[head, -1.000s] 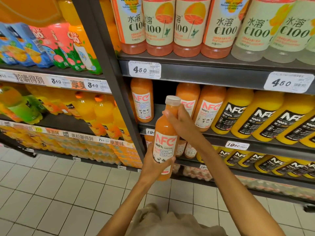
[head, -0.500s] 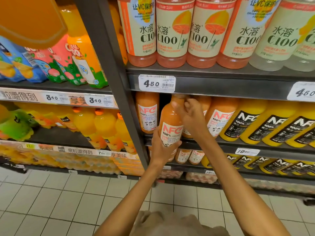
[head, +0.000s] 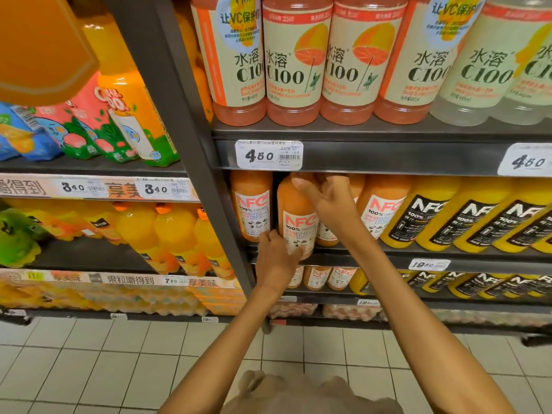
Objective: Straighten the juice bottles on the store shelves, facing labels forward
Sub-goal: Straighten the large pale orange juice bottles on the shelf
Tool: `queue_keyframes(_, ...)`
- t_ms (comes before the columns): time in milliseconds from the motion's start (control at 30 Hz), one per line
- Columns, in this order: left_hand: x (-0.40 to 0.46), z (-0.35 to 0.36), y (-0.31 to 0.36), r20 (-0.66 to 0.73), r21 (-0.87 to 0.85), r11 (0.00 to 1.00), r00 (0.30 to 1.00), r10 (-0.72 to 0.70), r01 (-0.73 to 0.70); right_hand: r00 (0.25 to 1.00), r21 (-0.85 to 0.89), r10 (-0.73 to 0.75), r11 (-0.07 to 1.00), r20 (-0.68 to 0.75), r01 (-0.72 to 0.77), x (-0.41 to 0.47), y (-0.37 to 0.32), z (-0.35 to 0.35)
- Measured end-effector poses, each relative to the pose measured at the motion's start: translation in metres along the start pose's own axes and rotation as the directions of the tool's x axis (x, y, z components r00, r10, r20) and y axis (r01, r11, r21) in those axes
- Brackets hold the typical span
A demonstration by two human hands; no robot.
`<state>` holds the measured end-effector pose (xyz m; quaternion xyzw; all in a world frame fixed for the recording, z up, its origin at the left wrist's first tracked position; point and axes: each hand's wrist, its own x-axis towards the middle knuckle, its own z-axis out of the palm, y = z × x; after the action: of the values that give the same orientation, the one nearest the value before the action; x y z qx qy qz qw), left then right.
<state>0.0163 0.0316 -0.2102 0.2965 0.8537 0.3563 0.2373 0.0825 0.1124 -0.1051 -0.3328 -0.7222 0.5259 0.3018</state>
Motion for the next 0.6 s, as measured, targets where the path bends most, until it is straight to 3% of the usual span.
queue_keyframes(133, -0.002, 0.004, -0.003, 0.093, -0.172, 0.982, 0.994, -0.058, 0.073, 0.998, -0.069, 0.052, 0.996, -0.030, -0.054, 0.006, 0.002, 0.005)
queue_keyframes(333, 0.005, 0.014, 0.003, -0.033, -0.316, 0.946, 0.996, -0.081, 0.067, 0.977, -0.329, -0.134, 0.941, -0.166, 0.073, 0.003, 0.006, 0.007)
queue_keyframes(467, 0.008, 0.019, 0.002, -0.069, -0.365, 0.930, 0.994, -0.084, 0.053, 0.981, -0.472, -0.161, 0.877, -0.107, 0.093, -0.001, 0.014, 0.012)
queue_keyframes(600, 0.009, 0.014, 0.000, 0.045, -0.457, 0.887, 0.997, -0.055, 0.070, 0.992, -0.465, -0.094, 0.884, -0.082, 0.046, 0.013, 0.011, 0.012)
